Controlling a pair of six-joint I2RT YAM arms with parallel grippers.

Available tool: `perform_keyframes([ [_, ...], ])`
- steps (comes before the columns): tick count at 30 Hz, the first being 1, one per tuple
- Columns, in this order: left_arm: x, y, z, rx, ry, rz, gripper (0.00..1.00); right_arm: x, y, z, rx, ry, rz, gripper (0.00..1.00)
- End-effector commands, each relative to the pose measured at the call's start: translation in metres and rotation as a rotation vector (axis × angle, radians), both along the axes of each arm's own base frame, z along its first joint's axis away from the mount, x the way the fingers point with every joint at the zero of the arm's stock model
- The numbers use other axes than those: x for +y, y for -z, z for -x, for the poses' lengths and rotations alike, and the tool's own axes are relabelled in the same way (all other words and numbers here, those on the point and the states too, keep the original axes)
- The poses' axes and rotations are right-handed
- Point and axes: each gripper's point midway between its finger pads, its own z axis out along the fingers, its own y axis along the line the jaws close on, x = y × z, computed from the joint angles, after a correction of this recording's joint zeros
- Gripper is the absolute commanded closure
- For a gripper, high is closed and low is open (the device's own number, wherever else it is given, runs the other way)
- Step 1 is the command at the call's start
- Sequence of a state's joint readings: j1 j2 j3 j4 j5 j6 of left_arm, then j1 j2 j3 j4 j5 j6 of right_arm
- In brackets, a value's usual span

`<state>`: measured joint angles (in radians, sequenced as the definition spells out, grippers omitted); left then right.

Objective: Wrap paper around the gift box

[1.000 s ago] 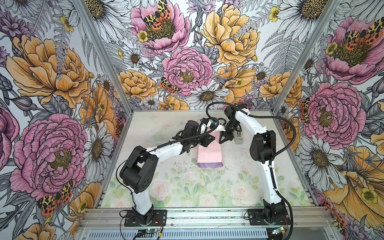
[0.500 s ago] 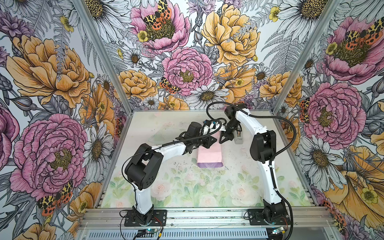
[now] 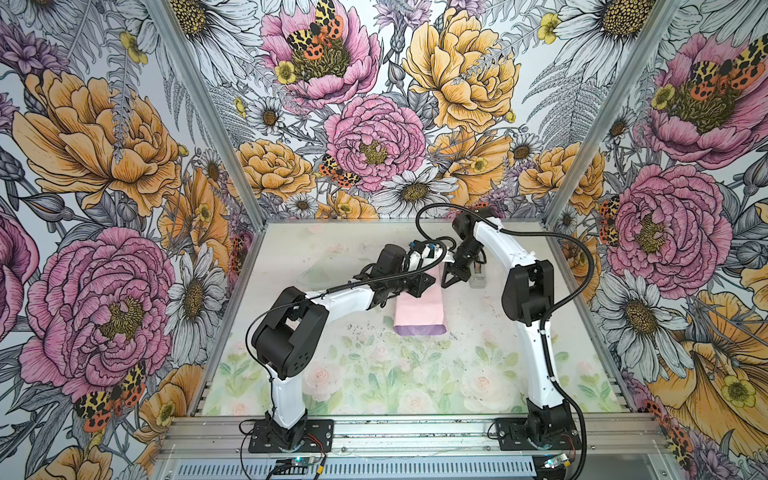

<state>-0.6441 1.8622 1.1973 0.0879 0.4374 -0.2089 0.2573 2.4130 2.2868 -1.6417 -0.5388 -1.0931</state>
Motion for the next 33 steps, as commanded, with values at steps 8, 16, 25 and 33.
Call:
perform_keyframes([
  [8, -0.011, 0.000, -0.013, -0.037, -0.006, -0.004, 0.86, -0.001, -0.001, 0.027, 0.155, -0.002, 0.010, 1.00],
  [16, -0.015, 0.001, -0.019, -0.044, -0.010, -0.009, 0.87, -0.001, 0.001, 0.025, 0.158, -0.001, 0.013, 1.00],
  [25, -0.021, 0.008, -0.018, -0.037, 0.012, -0.019, 0.87, -0.002, 0.002, 0.021, 0.153, 0.019, 0.021, 1.00],
  [33, -0.012, 0.029, -0.031, 0.005, -0.068, -0.121, 0.89, -0.002, 0.000, 0.018, 0.145, 0.021, 0.017, 1.00],
])
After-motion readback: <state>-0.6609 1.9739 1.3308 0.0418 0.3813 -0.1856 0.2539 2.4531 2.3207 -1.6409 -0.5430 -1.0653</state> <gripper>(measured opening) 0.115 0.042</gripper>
